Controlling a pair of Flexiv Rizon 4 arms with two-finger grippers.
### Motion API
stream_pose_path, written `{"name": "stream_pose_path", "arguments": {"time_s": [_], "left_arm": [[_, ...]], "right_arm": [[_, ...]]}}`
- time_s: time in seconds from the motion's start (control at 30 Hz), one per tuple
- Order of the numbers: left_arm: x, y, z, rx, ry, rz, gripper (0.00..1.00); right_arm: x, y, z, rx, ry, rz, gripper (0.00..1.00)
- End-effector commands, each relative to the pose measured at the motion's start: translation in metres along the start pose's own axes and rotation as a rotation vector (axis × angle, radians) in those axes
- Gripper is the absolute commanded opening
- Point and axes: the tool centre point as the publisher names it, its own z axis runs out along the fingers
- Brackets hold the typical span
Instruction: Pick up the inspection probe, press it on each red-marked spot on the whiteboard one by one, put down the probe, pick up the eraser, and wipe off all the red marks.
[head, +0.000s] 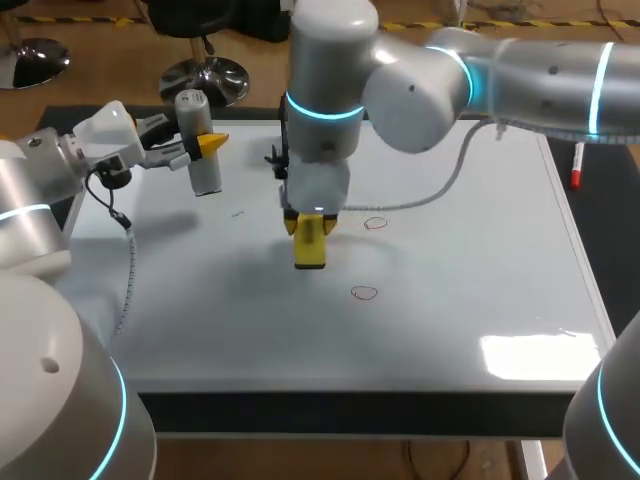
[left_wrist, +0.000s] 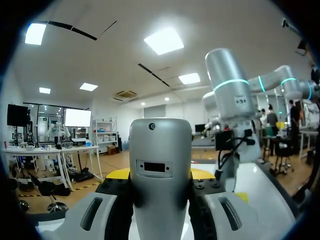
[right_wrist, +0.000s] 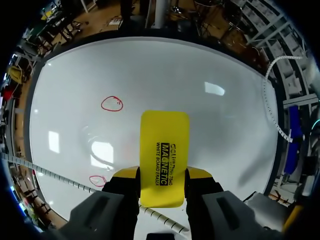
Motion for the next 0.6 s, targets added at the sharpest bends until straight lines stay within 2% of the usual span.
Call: {"name": "stream_pose_path", "arguments": {"time_s": [0.03, 0.6], "left_arm": [[0.000, 0.000, 0.001, 0.003, -0.002, 0.002, 0.00], [0.000, 0.000, 0.001, 0.003, -0.002, 0.002, 0.00]], "right_arm": [[-0.011, -0.002, 0.009, -0.007, 0.020, -0.015, 0.00], [-0.018, -0.004, 0.030, -0.039, -0.001, -0.040, 0.00]]}}
